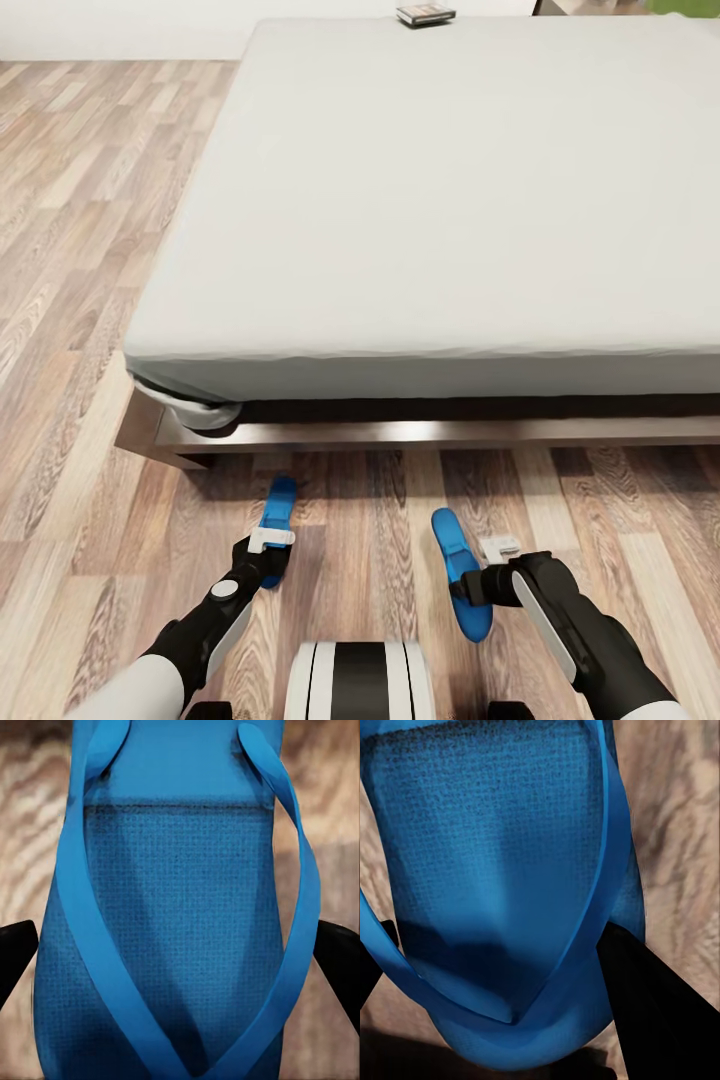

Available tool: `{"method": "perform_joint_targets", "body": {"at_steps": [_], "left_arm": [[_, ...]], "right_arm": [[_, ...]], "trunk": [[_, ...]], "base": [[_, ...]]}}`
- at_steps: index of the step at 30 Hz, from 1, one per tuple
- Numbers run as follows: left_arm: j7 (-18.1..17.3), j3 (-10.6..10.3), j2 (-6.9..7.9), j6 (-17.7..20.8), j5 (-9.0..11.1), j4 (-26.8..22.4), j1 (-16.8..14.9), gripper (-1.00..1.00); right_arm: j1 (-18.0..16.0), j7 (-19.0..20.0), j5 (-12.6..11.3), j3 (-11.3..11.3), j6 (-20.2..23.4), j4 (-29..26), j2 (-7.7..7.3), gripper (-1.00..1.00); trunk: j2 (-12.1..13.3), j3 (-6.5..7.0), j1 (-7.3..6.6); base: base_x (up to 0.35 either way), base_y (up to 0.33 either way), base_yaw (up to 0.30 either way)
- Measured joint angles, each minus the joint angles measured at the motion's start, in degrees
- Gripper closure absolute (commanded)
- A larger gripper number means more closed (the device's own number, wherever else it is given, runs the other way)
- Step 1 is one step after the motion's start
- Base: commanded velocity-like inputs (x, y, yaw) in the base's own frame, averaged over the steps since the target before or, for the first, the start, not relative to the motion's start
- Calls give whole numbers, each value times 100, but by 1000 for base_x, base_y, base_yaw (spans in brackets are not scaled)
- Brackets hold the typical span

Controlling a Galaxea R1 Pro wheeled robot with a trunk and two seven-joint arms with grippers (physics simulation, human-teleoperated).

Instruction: In the bedroom, move the book from the bed onto either nightstand, and place the two sandals side by side next to the bed.

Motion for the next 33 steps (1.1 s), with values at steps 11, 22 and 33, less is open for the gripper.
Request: {"method": "perform_joint_targets", "body": {"at_steps": [11, 22, 33], "left_arm": [[-4, -1, 0, 11, -7, -17, -6, 100], [-9, -3, -1, 62, -10, -279, -44, 100], [-15, -3, -9, 68, -8, -286, -46, 100]], "right_arm": [[-13, 0, -5, -1, 5, -59, 0, 100], [-6, 6, -16, 10, 189, -497, -7, 100], [0, -7, -9, 4, 625, -949, -9, 100]], "trunk": [[-3, -45, 5], [-7, -111, 12], [-11, -177, 21]], "base": [[0, 0, 0], [0, 0, 0], [0, 0, 0]]}}
